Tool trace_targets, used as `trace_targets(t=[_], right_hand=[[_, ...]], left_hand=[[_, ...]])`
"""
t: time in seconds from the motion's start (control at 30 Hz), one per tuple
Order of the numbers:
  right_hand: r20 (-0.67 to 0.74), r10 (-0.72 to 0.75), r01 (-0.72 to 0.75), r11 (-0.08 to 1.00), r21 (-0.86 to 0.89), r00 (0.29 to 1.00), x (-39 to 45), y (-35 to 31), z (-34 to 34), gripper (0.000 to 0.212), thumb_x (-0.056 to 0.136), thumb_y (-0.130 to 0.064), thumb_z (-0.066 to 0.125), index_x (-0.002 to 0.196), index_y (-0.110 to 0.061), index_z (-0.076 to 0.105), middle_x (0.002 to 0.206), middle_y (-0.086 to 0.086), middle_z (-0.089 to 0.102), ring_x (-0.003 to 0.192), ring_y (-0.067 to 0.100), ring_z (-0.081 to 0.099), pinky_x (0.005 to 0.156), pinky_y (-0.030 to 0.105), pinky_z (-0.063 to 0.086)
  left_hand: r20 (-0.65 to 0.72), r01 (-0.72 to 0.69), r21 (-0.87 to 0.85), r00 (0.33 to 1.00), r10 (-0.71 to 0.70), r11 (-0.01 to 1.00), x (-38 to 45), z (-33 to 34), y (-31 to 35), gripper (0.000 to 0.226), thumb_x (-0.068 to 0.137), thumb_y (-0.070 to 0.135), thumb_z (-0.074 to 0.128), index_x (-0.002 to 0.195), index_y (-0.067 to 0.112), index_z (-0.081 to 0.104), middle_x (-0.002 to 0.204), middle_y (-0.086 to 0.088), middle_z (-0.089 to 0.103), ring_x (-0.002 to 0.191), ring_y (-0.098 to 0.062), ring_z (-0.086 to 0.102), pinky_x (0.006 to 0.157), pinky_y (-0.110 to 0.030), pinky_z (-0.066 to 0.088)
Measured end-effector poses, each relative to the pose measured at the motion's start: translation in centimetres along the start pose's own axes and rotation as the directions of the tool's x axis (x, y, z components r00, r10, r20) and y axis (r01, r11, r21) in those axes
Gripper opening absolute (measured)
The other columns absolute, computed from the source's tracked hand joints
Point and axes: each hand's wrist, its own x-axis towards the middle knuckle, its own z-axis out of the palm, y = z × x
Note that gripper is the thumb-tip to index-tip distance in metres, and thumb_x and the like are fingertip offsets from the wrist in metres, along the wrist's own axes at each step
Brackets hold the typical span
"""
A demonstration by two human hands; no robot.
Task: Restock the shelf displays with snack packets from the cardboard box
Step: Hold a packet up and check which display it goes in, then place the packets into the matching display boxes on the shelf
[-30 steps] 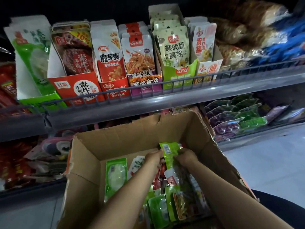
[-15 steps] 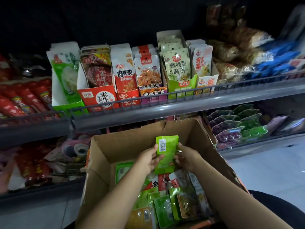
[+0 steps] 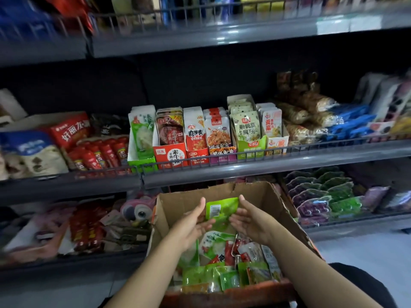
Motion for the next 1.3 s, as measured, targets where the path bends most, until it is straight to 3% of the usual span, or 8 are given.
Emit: trace_targets(t=[0.33, 0.47, 0.6, 0.67, 0.8, 1.0, 1.13, 1.3], right_hand=[[0.226, -0.167, 0.142, 0.982, 0.124, 0.960, -5.4, -1.1, 0.9, 0.020, 0.090, -0.004, 0.054, 0.108, 0.003, 0.056, 0.106, 0.021, 0.063, 0.091, 0.024, 0.063, 0.074, 0.028, 0.057], [0.268, -0.243, 0.239, 0.970, 0.048, 0.932, -6.7, -1.6, 1.2, 0.031, 0.089, 0.008, 0.049, 0.117, -0.004, 0.055, 0.101, 0.014, 0.070, 0.086, 0.021, 0.068, 0.073, 0.027, 0.054], [0.321, -0.288, 0.295, 0.955, 0.028, 0.902, -7.4, -2.1, 1.7, 0.046, 0.087, 0.016, 0.041, 0.125, -0.007, 0.052, 0.115, 0.014, 0.067, 0.095, 0.023, 0.066, 0.074, 0.027, 0.052], [0.363, -0.307, 0.328, 0.945, 0.003, 0.880, -7.6, -2.3, 2.2, 0.048, 0.085, 0.017, 0.039, 0.126, -0.006, 0.054, 0.119, 0.017, 0.065, 0.097, 0.025, 0.065, 0.074, 0.028, 0.053], [0.396, -0.343, 0.397, 0.916, -0.060, 0.852, -7.9, -2.2, 3.8, 0.032, 0.090, 0.006, 0.047, 0.118, -0.004, 0.060, 0.113, 0.018, 0.067, 0.096, 0.027, 0.066, 0.087, 0.037, 0.051], [0.219, -0.482, 0.515, 0.847, -0.130, 0.849, -7.2, -2.5, 5.8, 0.009, 0.090, -0.006, 0.058, 0.094, -0.005, 0.066, 0.092, 0.015, 0.070, 0.078, 0.025, 0.067, 0.076, 0.039, 0.054], [0.163, -0.545, 0.568, 0.804, -0.175, 0.822, -6.5, -3.5, 6.1, 0.008, 0.089, -0.007, 0.061, 0.088, -0.008, 0.068, 0.086, 0.012, 0.071, 0.079, 0.025, 0.067, 0.078, 0.040, 0.055], [0.142, -0.590, 0.605, 0.752, -0.261, 0.795, -5.7, -6.1, 5.6, 0.007, 0.089, -0.010, 0.062, 0.091, -0.010, 0.068, 0.091, 0.015, 0.067, 0.085, 0.028, 0.066, 0.079, 0.039, 0.054]], left_hand=[[0.174, -0.308, 0.330, 0.949, 0.264, 0.892, -5.4, 0.3, 2.0, 0.014, 0.093, 0.013, 0.054, 0.101, 0.019, 0.065, 0.114, 0.000, 0.063, 0.102, -0.013, 0.058, 0.087, -0.026, 0.048], [0.271, -0.454, 0.461, 0.890, 0.366, 0.762, -6.6, 0.1, 2.1, 0.038, 0.091, 0.005, 0.058, 0.115, 0.034, 0.058, 0.128, 0.013, 0.054, 0.111, 0.003, 0.053, 0.091, -0.018, 0.046], [0.335, -0.591, 0.638, 0.791, 0.512, 0.494, -7.1, 0.3, 2.4, 0.052, 0.088, 0.003, 0.061, 0.123, 0.040, 0.051, 0.137, 0.022, 0.039, 0.127, 0.002, 0.040, 0.098, -0.022, 0.045], [0.332, -0.627, 0.649, 0.743, 0.581, 0.431, -7.5, 0.4, 2.6, 0.053, 0.087, 0.003, 0.063, 0.123, 0.041, 0.051, 0.136, 0.023, 0.040, 0.130, 0.004, 0.035, 0.107, -0.025, 0.037], [0.304, -0.667, 0.666, 0.652, 0.694, 0.334, -8.3, 0.4, 3.1, 0.054, 0.088, 0.003, 0.061, 0.121, 0.044, 0.050, 0.129, 0.028, 0.042, 0.121, 0.013, 0.037, 0.096, 0.002, 0.026], [0.274, -0.699, 0.673, 0.540, 0.796, 0.242, -8.0, 0.2, 3.5, 0.056, 0.087, 0.005, 0.063, 0.117, 0.051, 0.048, 0.121, 0.028, 0.041, 0.109, 0.014, 0.045, 0.090, -0.001, 0.035], [0.098, -0.706, 0.621, 0.500, 0.860, 0.340, -6.8, 1.3, 4.3, 0.044, 0.086, 0.010, 0.067, 0.109, 0.042, 0.050, 0.119, 0.013, 0.047, 0.092, -0.001, 0.062, 0.078, -0.017, 0.053], [-0.100, -0.595, 0.427, 0.718, 0.689, 0.681, -4.9, 3.4, 7.6, 0.031, 0.085, 0.024, 0.069, 0.113, 0.016, 0.060, 0.096, 0.007, 0.067, 0.085, -0.008, 0.066, 0.074, -0.027, 0.056]])
